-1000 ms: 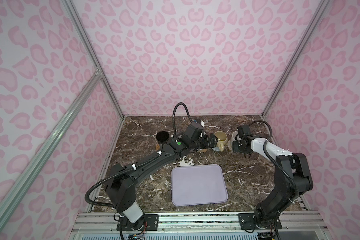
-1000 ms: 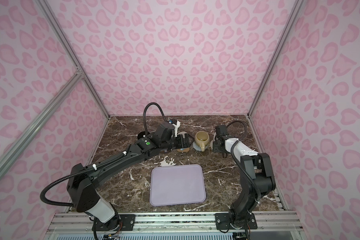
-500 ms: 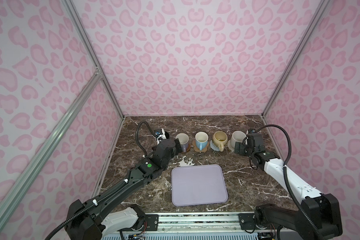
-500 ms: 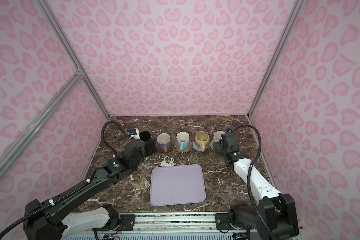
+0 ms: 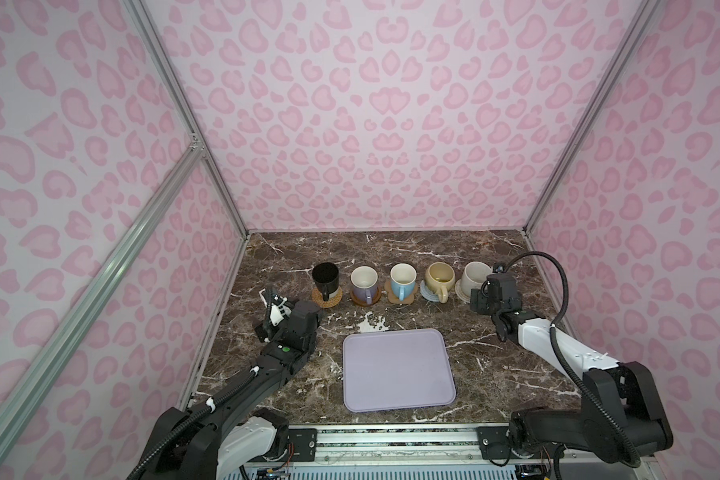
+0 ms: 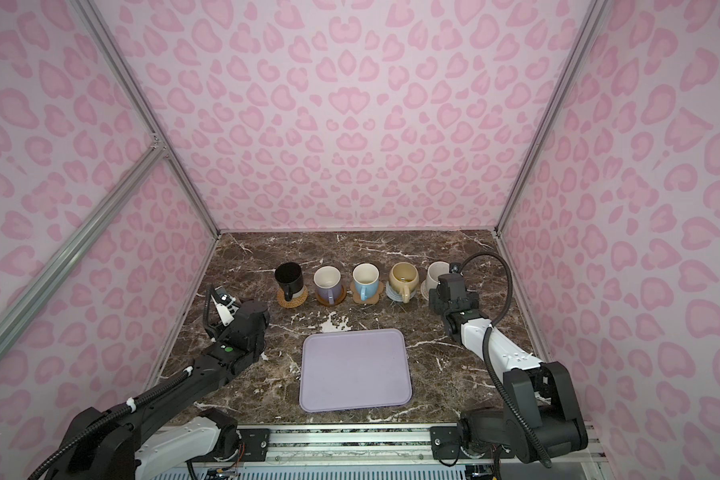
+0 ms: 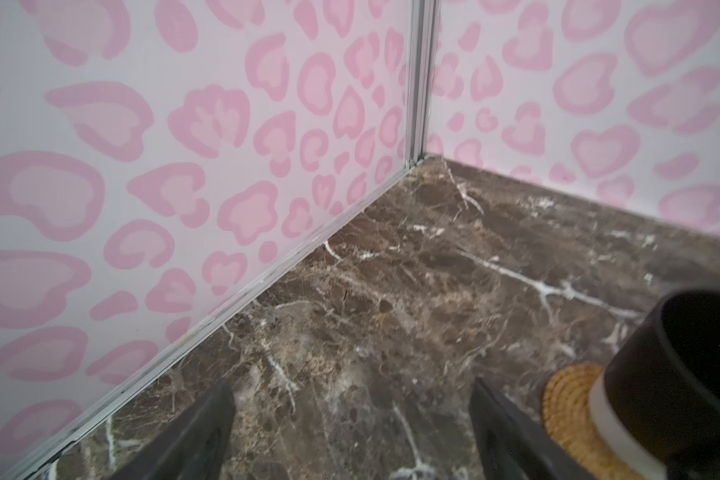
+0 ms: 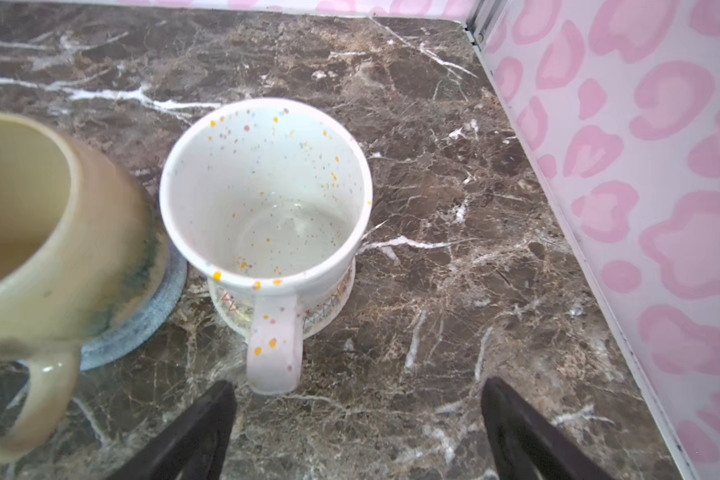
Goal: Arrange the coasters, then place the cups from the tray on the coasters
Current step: 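Open the right gripper and raise it while the left gripper draws back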
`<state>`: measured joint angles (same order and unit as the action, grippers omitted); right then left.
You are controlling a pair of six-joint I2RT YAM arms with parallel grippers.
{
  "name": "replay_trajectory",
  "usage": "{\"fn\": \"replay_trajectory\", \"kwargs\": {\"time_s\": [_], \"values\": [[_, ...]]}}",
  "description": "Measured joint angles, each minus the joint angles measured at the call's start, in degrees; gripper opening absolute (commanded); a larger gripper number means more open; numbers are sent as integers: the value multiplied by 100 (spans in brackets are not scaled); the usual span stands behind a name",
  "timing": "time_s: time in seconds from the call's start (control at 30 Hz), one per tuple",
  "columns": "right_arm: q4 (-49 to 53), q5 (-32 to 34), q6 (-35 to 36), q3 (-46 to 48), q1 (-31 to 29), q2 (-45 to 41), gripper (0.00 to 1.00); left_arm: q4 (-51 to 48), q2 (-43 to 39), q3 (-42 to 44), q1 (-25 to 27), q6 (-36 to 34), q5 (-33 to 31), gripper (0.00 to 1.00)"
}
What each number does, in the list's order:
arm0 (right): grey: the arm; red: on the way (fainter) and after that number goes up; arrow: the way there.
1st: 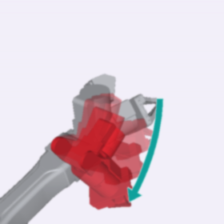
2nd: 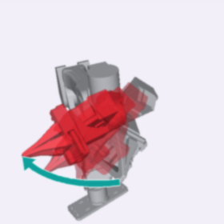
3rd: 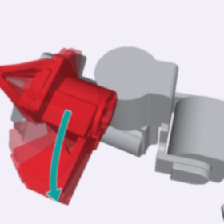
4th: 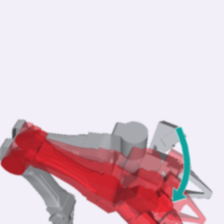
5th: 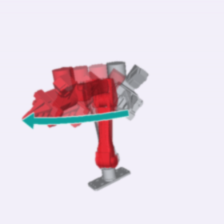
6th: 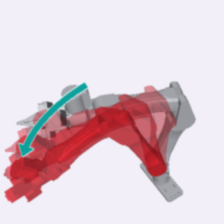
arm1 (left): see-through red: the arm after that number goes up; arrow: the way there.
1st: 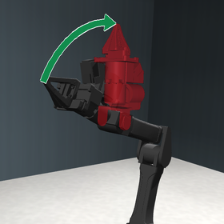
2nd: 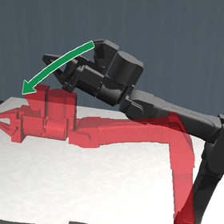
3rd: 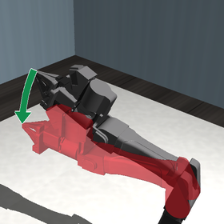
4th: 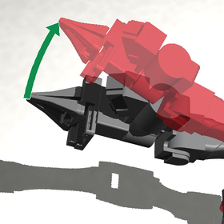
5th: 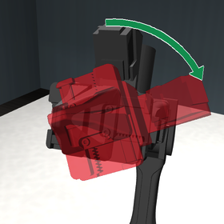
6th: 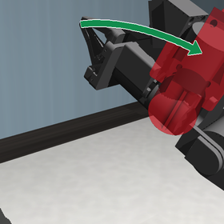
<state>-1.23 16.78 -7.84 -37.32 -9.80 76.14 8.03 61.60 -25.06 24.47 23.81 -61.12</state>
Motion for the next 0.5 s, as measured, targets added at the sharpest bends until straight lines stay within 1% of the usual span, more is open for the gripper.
{"fn": "replay_trajectory", "kwargs": {"time_s": [0.03,0.07,0.13,0.23,0.3,0.4,0.5], "values": [[-321,-2,109,251,22,-42,91,229,-59,98,-63,-227,111,98],[-605,7,219,470,37,-83,91,466,-138,170,-166,-417,236,97],[-1327,7,494,992,55,-149,90,1119,-271,376,-533,-739,649,97],[-2205,-31,796,1377,133,-52,90,1762,-173,695,-1080,-1191,1349,97],[-2765,-39,866,1508,234,92,89,2013,22,752,-1429,-1257,1768,97],[-3438,-81,892,1652,348,282,91,2618,570,815,-1982,-1261,2487,97],[-4144,-155,885,1762,455,507,93,2979,994,831,-2304,-1191,3018,97]]}}
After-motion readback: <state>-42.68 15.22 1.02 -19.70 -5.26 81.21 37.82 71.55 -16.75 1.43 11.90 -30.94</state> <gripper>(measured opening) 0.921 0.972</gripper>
